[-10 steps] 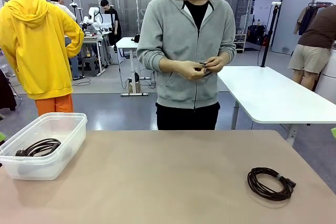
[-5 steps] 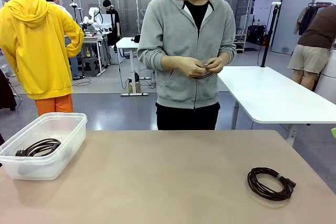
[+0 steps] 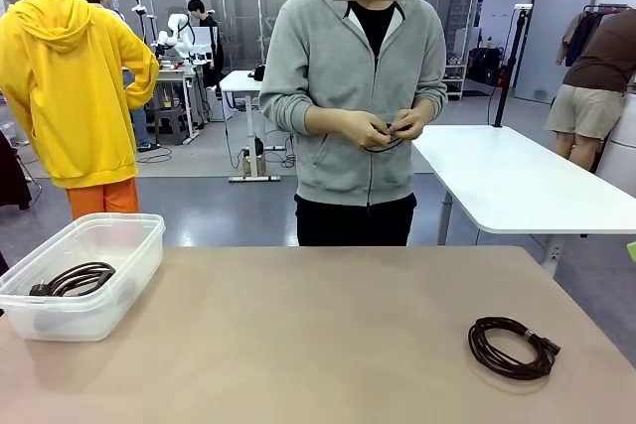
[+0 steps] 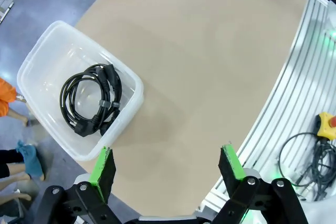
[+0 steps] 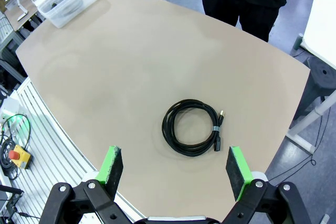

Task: Organize and store the cables.
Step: Place the USB Extension Cable into the Organizing box.

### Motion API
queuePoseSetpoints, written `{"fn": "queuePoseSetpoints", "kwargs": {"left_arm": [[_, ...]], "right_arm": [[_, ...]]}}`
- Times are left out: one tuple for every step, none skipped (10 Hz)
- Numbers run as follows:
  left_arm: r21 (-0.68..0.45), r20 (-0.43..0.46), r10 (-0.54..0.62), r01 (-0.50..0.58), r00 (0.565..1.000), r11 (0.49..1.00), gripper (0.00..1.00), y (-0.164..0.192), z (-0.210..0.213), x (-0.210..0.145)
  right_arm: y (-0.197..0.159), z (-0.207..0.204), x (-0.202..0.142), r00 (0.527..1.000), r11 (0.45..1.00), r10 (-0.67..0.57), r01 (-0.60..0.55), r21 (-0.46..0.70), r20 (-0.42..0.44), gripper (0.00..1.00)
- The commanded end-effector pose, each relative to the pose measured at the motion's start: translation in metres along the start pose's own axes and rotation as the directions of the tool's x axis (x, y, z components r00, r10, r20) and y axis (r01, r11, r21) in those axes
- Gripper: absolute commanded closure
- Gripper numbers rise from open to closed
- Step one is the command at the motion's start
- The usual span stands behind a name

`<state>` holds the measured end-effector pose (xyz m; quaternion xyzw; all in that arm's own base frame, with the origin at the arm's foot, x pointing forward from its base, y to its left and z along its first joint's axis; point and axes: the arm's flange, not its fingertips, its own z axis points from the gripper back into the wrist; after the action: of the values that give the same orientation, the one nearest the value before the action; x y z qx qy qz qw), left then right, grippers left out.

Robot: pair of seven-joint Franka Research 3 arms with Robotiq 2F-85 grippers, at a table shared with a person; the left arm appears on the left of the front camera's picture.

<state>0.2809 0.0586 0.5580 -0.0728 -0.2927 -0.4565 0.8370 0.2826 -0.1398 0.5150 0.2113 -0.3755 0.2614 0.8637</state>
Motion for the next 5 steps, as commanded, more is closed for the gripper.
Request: {"fn": "queuePoseSetpoints", "kwargs": {"left_arm": [[0.005, -0.006, 0.014, -0.014, 1.0, 1.0, 0.0, 0.0009, -0.0012, 0.0004], [0.005, -0.006, 0.014, -0.014, 1.0, 1.0, 0.0, 0.0009, -0.0012, 0.0004], [0.005, -0.006, 0.014, -0.014, 1.0, 1.0, 0.0, 0.0009, -0.0012, 0.0004], [0.005, -0.006, 0.014, -0.014, 1.0, 1.0, 0.0, 0.0009, -0.0012, 0.0004], [0.005, -0.006, 0.014, -0.014, 1.0, 1.0, 0.0, 0.0009, -0.0012, 0.0004]], "right_arm": [[-0.0008, 0.0016, -0.0006, 1.0, 1.0, 0.018, -0.018, 0.012, 0.008, 0.0], [-0.0008, 0.0016, -0.0006, 1.0, 1.0, 0.018, -0.018, 0.012, 0.008, 0.0], [-0.0008, 0.0016, -0.0006, 1.0, 1.0, 0.018, -0.018, 0.012, 0.008, 0.0], [-0.0008, 0.0016, -0.0006, 1.0, 1.0, 0.018, -0.018, 0.012, 0.008, 0.0], [-0.0008, 0.0016, -0.0006, 1.0, 1.0, 0.018, -0.018, 0.012, 0.008, 0.0]]}}
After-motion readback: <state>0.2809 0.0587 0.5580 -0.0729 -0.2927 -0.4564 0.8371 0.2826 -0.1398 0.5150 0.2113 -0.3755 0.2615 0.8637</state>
